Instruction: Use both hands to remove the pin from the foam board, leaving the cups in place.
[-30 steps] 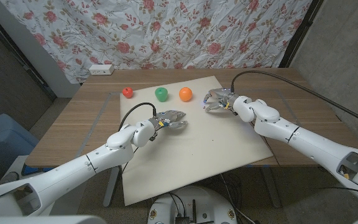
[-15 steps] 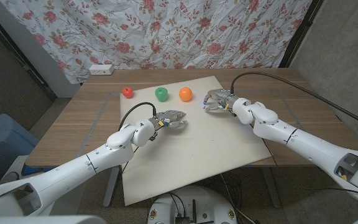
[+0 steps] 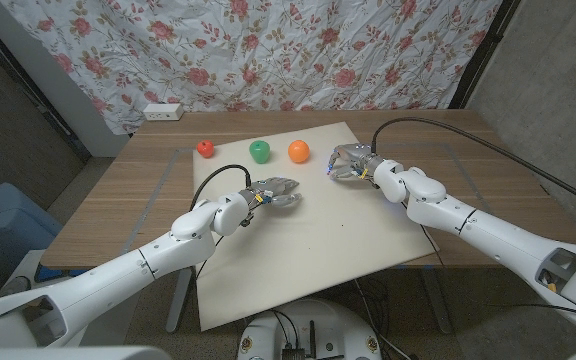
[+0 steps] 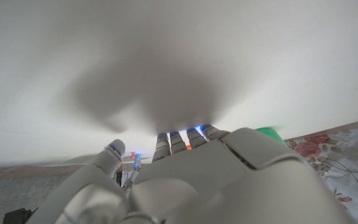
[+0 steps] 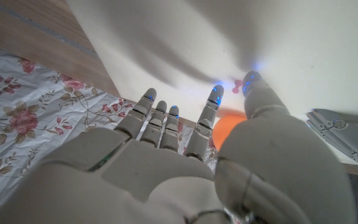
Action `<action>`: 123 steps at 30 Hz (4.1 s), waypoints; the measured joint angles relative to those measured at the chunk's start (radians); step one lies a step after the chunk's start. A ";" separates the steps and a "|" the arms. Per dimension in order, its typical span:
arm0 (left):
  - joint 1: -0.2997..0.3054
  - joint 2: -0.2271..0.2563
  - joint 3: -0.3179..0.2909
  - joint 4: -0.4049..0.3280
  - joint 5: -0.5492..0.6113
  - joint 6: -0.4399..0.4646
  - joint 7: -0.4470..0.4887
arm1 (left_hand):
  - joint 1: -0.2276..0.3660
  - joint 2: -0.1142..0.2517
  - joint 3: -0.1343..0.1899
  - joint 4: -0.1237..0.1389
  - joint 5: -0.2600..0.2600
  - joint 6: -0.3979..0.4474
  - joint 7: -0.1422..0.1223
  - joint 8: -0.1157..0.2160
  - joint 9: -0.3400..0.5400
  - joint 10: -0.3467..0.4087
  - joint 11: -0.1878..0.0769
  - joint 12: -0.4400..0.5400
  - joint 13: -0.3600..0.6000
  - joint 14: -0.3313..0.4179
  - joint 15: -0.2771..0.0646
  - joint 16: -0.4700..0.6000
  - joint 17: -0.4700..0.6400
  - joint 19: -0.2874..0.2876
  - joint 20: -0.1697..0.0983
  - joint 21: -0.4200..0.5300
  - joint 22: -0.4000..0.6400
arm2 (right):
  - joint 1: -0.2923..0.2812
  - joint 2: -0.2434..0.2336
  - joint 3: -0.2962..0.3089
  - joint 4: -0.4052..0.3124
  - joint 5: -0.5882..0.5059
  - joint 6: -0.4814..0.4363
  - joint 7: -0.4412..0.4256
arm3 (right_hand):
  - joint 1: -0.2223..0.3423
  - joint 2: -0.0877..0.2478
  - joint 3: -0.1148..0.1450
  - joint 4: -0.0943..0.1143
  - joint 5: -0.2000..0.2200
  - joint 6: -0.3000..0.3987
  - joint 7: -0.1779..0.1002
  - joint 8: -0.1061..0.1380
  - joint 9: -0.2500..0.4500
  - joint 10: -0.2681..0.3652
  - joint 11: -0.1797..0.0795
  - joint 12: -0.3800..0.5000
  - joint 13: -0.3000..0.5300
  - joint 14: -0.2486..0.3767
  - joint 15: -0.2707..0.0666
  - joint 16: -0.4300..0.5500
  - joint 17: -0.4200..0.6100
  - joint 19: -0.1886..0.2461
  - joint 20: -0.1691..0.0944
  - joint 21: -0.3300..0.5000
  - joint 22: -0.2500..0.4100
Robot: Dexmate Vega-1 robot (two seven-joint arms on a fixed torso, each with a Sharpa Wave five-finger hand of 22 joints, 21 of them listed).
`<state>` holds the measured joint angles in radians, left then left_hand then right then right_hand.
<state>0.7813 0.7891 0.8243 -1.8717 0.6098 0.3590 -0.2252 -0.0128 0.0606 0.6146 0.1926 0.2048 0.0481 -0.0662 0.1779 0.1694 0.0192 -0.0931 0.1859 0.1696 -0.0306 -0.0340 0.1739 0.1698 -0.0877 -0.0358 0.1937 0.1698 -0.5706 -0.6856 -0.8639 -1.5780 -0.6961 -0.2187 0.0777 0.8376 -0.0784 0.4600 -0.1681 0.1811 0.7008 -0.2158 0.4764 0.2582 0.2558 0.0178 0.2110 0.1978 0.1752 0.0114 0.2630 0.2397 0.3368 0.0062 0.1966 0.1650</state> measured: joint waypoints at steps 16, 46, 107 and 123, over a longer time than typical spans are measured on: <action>0.003 -0.001 0.002 -0.002 -0.013 0.011 0.000 | 0.000 0.000 0.008 0.000 0.000 0.006 -0.006 -0.001 0.000 -0.002 -0.002 -0.001 0.001 0.000 0.000 0.000 0.000 0.000 0.000 -0.003 0.000 | 0.003 0.012 -0.006 0.024 0.008 0.015 -0.047 | 0.023 0.023 0.003 -0.003 0.000 0.052 -0.003 0.031 0.009 0.016 -0.009 0.003 0.000 0.016 -0.006 0.014 0.009 0.020 -0.006 0.000 0.000; -0.002 0.000 0.009 0.004 -0.028 0.012 -0.005 | 0.006 0.005 0.022 -0.003 0.000 0.005 -0.005 0.000 0.000 -0.008 -0.003 0.000 0.000 -0.009 -0.002 0.000 0.000 -0.001 0.003 0.000 0.000 | 0.015 0.027 -0.018 0.050 0.006 0.027 -0.087 | 0.067 0.041 0.010 0.001 0.000 0.171 -0.008 0.105 0.032 0.052 -0.027 0.002 0.000 0.041 -0.031 0.028 0.018 0.051 -0.015 0.000 0.000; 0.007 0.007 0.016 -0.014 -0.043 0.041 -0.022 | 0.005 0.005 0.053 -0.011 0.000 0.000 -0.004 0.000 0.000 -0.009 -0.005 -0.004 0.000 -0.011 -0.004 0.000 0.000 0.002 0.002 -0.008 0.000 | -0.007 0.046 -0.007 0.063 0.045 0.011 -0.159 | 0.118 0.084 0.008 0.008 -0.004 0.271 0.003 0.168 0.053 0.096 -0.061 0.002 0.000 0.068 -0.051 0.053 0.051 0.101 -0.029 0.000 0.000; -0.006 0.005 0.024 -0.002 -0.054 0.039 -0.022 | 0.005 0.005 0.055 -0.008 0.000 -0.002 -0.006 0.000 0.001 -0.011 -0.003 -0.004 0.000 -0.014 -0.003 0.000 0.000 -0.004 0.000 -0.008 0.000 | -0.009 0.038 0.003 0.068 0.071 0.043 -0.181 | 0.114 0.088 0.008 0.008 -0.005 0.277 0.008 0.176 0.057 0.102 -0.066 0.002 0.000 0.072 -0.047 0.059 0.055 0.108 -0.037 0.000 0.000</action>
<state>0.7755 0.7945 0.8484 -1.8735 0.5559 0.3975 -0.2475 -0.0073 0.0661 0.6697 0.1843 0.2048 0.0461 -0.0719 0.1779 0.1701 0.0085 -0.0961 0.1821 0.1693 -0.0446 -0.0373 0.1737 0.1700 -0.0917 -0.0363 0.1859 0.1697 -0.5797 -0.6475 -0.8610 -1.5097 -0.6250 -0.1756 -0.1033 0.9512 0.0095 0.4679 -0.1598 0.1761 0.9774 -0.2076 0.6525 0.3153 0.3575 -0.0483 0.2129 0.1978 0.2470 -0.0356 0.3220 0.2951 0.4447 -0.0303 0.1966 0.1649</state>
